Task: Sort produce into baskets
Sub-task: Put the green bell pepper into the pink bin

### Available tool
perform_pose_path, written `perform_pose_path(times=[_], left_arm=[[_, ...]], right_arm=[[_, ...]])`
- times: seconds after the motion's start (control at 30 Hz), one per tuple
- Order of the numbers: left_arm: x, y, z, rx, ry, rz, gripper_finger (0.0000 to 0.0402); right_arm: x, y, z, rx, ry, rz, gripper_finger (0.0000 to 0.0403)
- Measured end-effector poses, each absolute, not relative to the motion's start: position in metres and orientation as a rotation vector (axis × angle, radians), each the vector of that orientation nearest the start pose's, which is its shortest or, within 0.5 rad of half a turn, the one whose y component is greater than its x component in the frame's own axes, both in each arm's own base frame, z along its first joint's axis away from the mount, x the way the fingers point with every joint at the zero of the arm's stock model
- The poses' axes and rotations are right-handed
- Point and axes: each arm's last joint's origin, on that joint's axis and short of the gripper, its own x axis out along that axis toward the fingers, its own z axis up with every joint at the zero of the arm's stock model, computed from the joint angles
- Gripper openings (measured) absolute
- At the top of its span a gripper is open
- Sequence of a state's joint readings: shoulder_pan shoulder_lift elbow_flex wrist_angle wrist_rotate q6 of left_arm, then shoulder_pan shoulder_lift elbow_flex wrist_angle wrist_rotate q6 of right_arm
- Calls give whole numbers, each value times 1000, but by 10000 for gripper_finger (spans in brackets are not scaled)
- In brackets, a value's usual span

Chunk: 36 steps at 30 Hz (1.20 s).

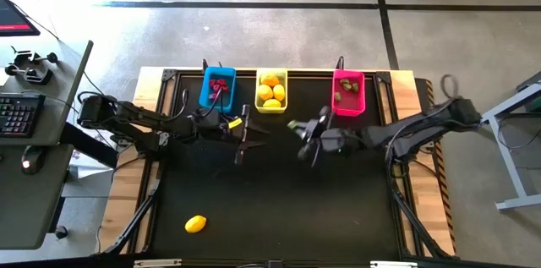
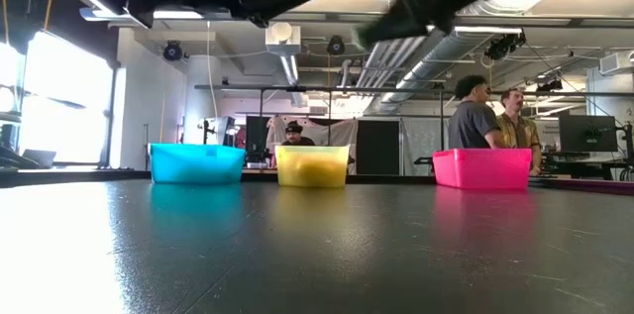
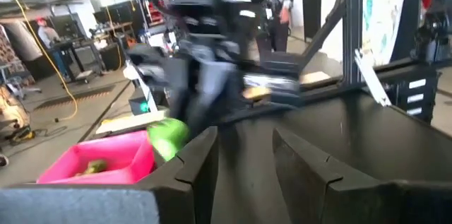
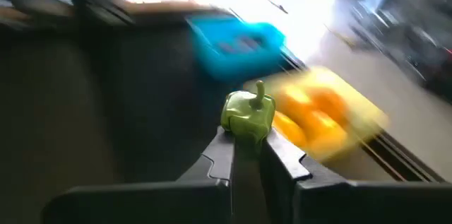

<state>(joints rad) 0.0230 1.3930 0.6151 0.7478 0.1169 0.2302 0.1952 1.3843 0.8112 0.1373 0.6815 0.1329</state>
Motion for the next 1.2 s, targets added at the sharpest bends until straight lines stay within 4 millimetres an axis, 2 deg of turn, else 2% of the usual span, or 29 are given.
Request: perform_pose_path(times=[0.23,0.43,0.63,0.8,1.2], left_arm=[[286,12,230,215,27,-72,122],[293,20,217,191,66,-66,122],[296,26,211,183,58,-50,122],[297,28,210,176,59,-62,122],[297,28,210,175,55,-93,123]], right_arm=[[239,-15,247,44,620,-786,26],[211,-63,238,145,790,-1030,26],[194,-105,232,268,865,-1138,26],[183,-131,224,372,927,-1137,26],[177,-184,190,521,988,-1114,26]])
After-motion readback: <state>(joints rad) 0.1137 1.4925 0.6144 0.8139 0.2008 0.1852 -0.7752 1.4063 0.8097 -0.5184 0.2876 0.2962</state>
